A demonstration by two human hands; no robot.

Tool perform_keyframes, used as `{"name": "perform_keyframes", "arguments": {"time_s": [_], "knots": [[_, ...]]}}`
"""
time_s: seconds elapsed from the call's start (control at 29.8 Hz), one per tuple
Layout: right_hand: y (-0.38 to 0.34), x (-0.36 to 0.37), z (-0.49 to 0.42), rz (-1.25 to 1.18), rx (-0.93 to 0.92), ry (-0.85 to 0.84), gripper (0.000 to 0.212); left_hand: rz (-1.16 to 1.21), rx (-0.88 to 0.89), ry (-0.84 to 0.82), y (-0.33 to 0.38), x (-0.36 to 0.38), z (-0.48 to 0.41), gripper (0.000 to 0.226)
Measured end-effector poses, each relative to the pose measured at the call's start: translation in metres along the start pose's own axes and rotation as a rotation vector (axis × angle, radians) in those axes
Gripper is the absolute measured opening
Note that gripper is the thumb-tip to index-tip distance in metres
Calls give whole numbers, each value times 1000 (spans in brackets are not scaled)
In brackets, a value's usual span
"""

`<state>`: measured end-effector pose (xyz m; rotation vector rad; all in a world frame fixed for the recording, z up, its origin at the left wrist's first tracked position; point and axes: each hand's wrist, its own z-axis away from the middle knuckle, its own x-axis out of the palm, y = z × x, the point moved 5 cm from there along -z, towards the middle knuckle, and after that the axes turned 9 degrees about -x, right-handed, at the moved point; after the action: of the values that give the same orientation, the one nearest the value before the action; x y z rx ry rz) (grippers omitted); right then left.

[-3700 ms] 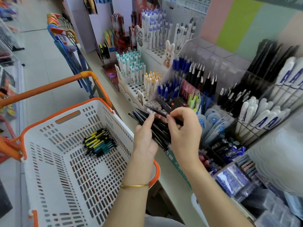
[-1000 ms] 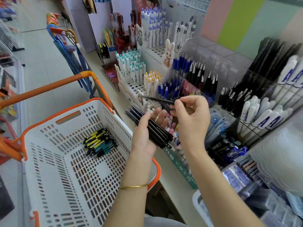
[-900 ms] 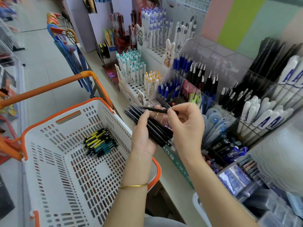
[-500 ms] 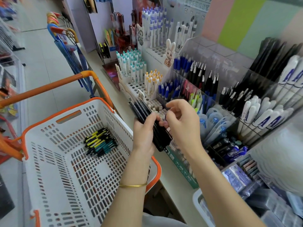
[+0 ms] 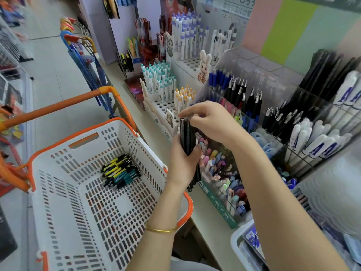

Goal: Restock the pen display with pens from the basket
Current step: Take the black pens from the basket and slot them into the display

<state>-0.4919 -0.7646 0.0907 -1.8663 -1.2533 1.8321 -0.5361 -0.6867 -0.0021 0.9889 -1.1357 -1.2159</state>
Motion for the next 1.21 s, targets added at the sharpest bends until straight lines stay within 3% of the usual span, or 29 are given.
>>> {"name": "perform_keyframes", "arguments": {"time_s": [0.2, 0.47, 0.81, 0.91, 1.04, 1.14, 1.21], "knots": [[9, -5, -1, -9, -50, -171, 25, 43, -78, -150, 2, 0, 3, 18], [20, -9, 0, -169, 55, -20, 7, 143, -163, -363, 2, 5, 2, 15], [31, -23, -4, -303, 144, 420, 11, 248, -263, -576, 0, 14, 10, 11], [36, -36, -2, -355, 155, 627, 18, 216, -317, -647, -7, 14, 13, 19], [32, -56, 18, -378, 104, 955, 12, 326, -422, -589, -17, 16, 15, 23], [27, -40, 39, -328, 54, 962, 12, 507, -427, -421, -14, 16, 7, 7], [28, -22, 55, -299, 61, 929, 20, 584, -377, -295, -12, 14, 0, 10]]}}
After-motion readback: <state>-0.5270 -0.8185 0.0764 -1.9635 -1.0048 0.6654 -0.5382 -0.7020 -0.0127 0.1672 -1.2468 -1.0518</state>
